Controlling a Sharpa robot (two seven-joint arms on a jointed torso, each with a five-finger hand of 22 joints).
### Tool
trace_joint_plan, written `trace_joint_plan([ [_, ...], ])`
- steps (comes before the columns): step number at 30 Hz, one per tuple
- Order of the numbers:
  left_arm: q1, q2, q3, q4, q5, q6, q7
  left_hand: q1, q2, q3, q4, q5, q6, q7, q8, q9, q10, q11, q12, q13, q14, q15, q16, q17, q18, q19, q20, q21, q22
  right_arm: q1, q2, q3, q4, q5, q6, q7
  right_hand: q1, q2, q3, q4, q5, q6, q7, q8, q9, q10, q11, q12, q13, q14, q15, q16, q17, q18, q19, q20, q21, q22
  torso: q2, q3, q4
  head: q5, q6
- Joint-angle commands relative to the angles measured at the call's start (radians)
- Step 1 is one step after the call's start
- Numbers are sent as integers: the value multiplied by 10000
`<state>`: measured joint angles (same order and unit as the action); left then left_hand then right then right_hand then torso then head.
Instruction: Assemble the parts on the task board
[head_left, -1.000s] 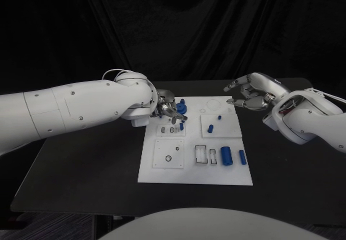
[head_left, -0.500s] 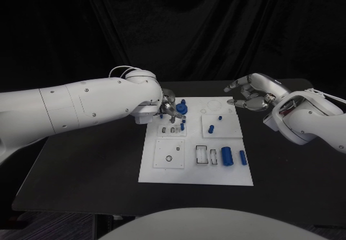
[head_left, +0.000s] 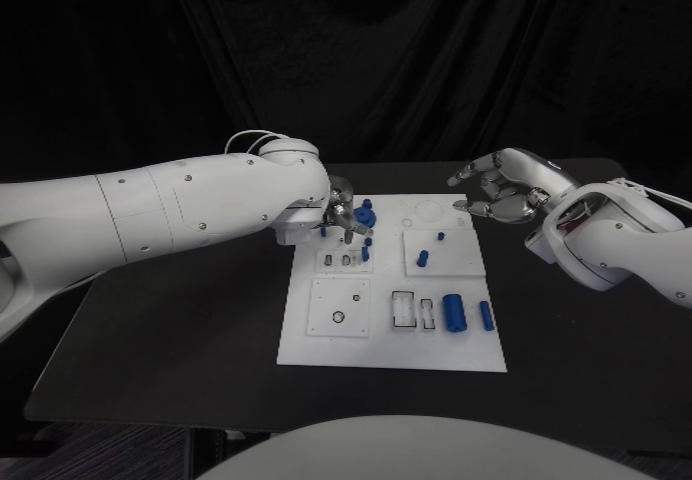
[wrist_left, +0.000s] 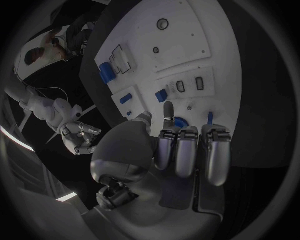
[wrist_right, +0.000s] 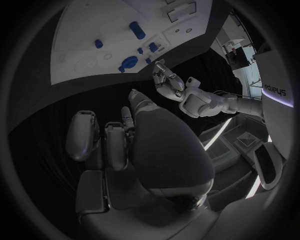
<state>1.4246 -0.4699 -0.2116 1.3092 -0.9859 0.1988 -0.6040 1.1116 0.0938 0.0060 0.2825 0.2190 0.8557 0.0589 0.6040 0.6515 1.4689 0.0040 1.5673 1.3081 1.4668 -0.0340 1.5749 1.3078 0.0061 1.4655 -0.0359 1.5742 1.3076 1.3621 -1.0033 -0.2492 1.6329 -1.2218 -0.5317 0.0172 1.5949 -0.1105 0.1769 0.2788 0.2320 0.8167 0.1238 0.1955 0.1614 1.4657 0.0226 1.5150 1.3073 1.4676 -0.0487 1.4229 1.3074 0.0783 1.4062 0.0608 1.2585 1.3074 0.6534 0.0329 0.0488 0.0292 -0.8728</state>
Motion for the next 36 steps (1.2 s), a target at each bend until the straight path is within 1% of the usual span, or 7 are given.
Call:
trace_joint_plan([
  [1,-71,93,6,-168,-27,86,336,185,-1,58,-56,121,96,17,-124,42,1019,-69,35,2627,1040,-98,-41,2630,-61,1053,-87,-34,2631,-50,10,5,-20,-219,12,-155,-5,35,4,42,52,47,25,51,-19,121,54,-21,1812,421,84,42,962,-6,1,59,-47,1000,3,15,-22,23,2],
  [4,-146,173,6,-317,-27,91,403,216,0,74,-63,175,122,12,-165,62,1019,-72,35,2627,1040,-101,-41,2630,-61,1053,-91,-34,2631,-78,20,6,-26,-286,4,-145,-5,35,4,42,52,47,25,51,-19,121,54,-21,1812,421,84,42,962,-6,1,59,-47,1000,-4,13,8,-9,2],
  [9,-247,265,6,-457,-27,127,417,224,1,79,-63,196,136,11,-180,71,1019,-74,35,2627,1040,-103,-41,2630,-61,1053,-92,-34,2631,-100,27,6,-31,-327,8,-141,-5,35,4,42,52,47,25,51,-19,121,54,-21,1812,421,84,42,962,-6,1,59,-47,1000,-4,10,7,-30,2],
  [13,-338,337,6,-573,-27,152,435,234,2,85,-65,214,146,9,-195,78,1019,-76,35,2627,1040,-104,-41,2630,-61,1053,-94,-34,2631,-108,25,6,-37,-341,11,-145,-9,32,2,43,61,51,29,52,-23,99,59,-35,1792,419,89,36,955,-3,-5,63,-61,994,-15,1,31,-48,2],
  [20,-472,418,6,-731,-27,180,486,269,0,103,-79,256,165,4,-237,96,1019,-81,35,2627,1040,-108,-41,2630,-61,1053,-97,-34,2631,-115,40,6,-47,-348,42,-157,-15,30,1,45,69,58,34,55,-26,89,66,-41,1783,420,95,36,955,-3,-5,67,-64,994,-14,5,15,-70,2],
  [24,-521,453,6,-786,-27,162,551,295,-1,116,-91,281,176,0,-264,109,1019,-84,35,2627,1040,-111,-41,2630,-61,1053,-100,-34,2631,-119,49,6,-55,-349,59,-168,-15,30,1,45,69,58,34,55,-26,89,66,-41,1783,420,95,36,955,-3,-5,67,-64,994,-11,2,-2,-68,2],
  [36,-594,560,6,-863,-27,102,805,369,7,166,-124,349,182,-3,-360,141,1019,-90,35,2627,1040,-119,-41,2630,-61,1053,-108,-34,2631,-132,78,6,-87,-350,132,-218,-24,30,0,49,77,66,40,58,-30,83,74,-45,1778,419,101,33,952,-2,-6,72,-68,993,-19,6,21,-151,2],
])
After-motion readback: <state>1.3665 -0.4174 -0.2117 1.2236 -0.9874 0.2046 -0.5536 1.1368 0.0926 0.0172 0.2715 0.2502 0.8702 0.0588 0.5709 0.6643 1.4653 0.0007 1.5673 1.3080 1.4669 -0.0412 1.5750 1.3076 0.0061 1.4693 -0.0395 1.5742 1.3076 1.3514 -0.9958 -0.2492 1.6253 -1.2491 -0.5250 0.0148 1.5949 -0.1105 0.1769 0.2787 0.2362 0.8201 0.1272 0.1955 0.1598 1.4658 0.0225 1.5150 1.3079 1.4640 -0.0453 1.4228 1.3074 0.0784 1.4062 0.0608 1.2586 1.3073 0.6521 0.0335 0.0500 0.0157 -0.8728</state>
